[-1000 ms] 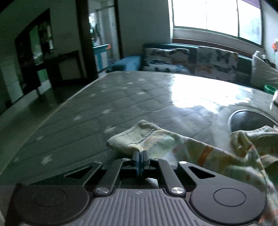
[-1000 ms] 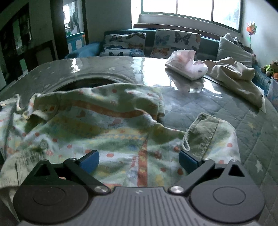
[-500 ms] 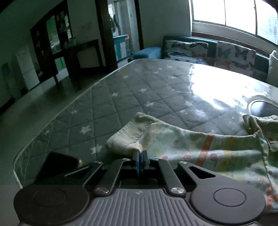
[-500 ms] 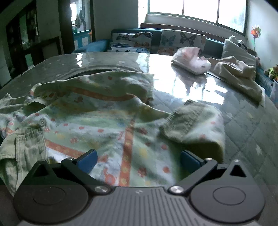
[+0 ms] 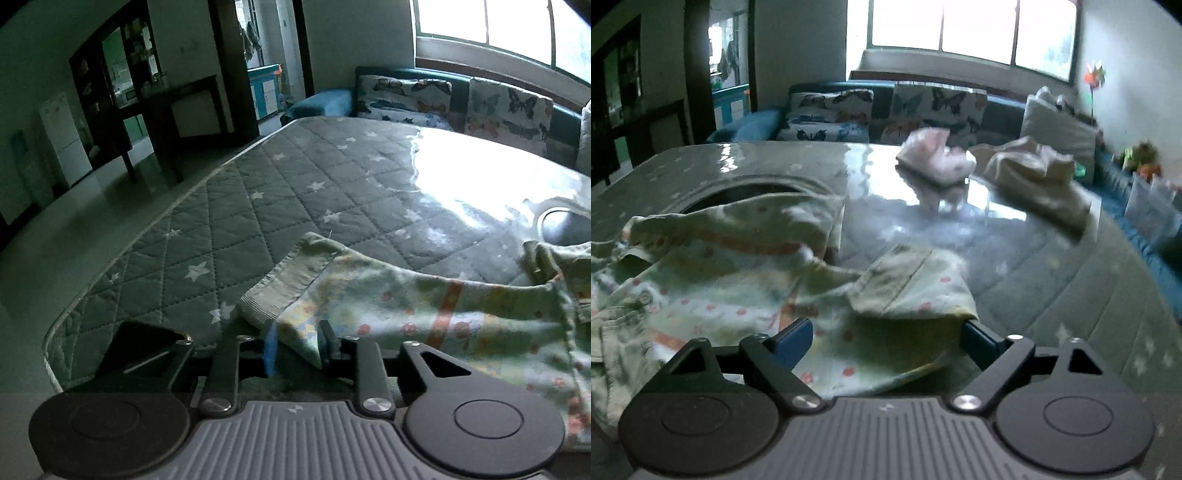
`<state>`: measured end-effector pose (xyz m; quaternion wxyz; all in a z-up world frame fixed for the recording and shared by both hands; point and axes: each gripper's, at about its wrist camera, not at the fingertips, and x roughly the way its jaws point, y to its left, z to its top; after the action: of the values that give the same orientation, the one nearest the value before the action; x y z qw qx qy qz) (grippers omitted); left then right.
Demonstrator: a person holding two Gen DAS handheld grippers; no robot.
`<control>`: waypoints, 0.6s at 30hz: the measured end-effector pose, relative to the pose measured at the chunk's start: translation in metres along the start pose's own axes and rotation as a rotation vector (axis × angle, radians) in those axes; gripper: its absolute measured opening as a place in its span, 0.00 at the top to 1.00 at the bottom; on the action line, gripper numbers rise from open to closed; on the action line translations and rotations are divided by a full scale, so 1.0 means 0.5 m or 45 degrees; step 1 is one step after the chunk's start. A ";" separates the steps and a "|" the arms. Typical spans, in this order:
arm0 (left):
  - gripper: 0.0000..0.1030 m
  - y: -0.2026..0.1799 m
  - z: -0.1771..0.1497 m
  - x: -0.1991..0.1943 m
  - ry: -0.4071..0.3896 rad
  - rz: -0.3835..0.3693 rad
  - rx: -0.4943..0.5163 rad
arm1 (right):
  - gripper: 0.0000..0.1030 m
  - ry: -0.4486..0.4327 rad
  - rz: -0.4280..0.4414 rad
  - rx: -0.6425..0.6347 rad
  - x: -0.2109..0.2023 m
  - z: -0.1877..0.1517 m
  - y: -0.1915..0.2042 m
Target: Fold clothes
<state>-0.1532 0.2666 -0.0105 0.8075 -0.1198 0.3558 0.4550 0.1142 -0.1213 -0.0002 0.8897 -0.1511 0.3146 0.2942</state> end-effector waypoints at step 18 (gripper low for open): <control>0.53 -0.180 -0.012 -0.091 -0.024 -0.456 0.213 | 0.30 0.001 -0.082 -0.242 0.059 0.012 0.090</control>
<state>-0.0974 0.1839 0.0048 0.8860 -0.1093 0.3579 0.2739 0.1074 -0.0708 -0.0185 0.8802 -0.2451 0.2807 0.2937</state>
